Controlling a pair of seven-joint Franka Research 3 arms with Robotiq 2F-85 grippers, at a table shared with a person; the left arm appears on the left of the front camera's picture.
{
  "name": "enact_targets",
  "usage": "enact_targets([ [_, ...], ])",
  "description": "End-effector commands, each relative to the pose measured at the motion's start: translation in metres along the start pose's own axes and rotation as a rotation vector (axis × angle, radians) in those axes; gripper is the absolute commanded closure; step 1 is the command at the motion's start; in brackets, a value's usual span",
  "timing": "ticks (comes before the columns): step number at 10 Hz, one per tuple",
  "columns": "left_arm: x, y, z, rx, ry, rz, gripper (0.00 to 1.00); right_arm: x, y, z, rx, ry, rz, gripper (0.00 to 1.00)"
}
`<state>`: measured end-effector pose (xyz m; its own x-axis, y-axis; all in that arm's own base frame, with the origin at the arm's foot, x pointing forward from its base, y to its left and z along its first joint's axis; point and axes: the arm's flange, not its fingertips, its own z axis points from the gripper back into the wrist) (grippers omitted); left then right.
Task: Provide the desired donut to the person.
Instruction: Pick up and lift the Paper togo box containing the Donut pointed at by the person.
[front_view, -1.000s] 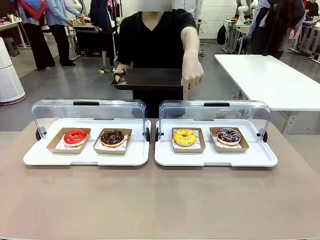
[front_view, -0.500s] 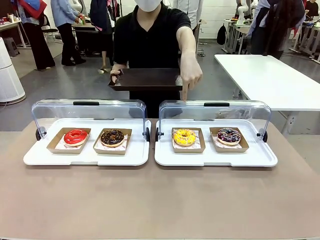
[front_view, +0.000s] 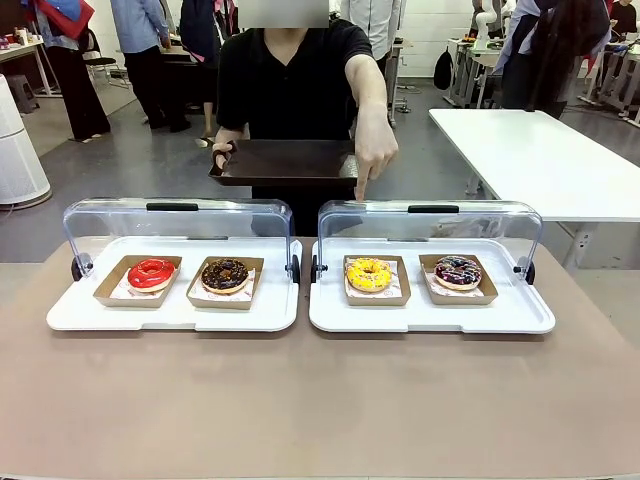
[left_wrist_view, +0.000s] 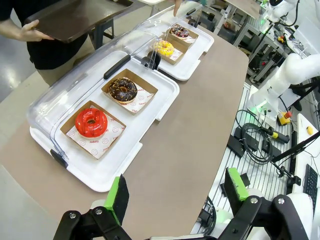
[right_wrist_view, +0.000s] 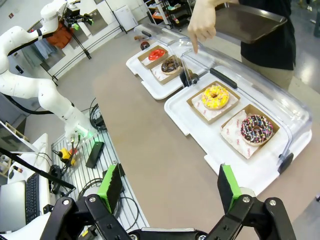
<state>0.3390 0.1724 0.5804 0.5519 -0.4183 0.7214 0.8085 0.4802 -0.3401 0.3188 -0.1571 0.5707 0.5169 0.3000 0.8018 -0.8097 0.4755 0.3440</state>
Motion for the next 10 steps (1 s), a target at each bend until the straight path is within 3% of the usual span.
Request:
enact_targets([
  [1, 0.0, 0.0, 0.001, 0.001, -0.003, -0.003, 0.0, 0.008, 0.018, -0.027, -0.016, 0.131, 0.106, 0.0],
  [3, 0.0, 0.0, 0.001, 0.001, -0.003, -0.003, 0.0, 0.02, 0.042, -0.089, -0.003, 0.336, 0.218, 0.0],
  [6, 0.0, 0.0, 0.001, 0.001, -0.003, -0.003, 0.0, 0.0, 0.093, -0.189, -0.044, 0.657, 0.58, 0.0],
  [7, 0.0, 0.0, 0.001, 0.001, -0.003, -0.003, 0.0, -0.006, 0.102, -0.219, -0.049, 0.732, 0.638, 0.0],
  [8, 0.0, 0.0, 0.001, 0.001, -0.003, -0.003, 0.0, -0.01, 0.109, -0.246, -0.018, 0.806, 0.686, 0.0],
  [10, 0.0, 0.0, 0.001, 0.001, -0.003, -0.003, 0.0, -0.006, 0.109, -0.29, 0.022, 0.904, 0.603, 0.0],
])
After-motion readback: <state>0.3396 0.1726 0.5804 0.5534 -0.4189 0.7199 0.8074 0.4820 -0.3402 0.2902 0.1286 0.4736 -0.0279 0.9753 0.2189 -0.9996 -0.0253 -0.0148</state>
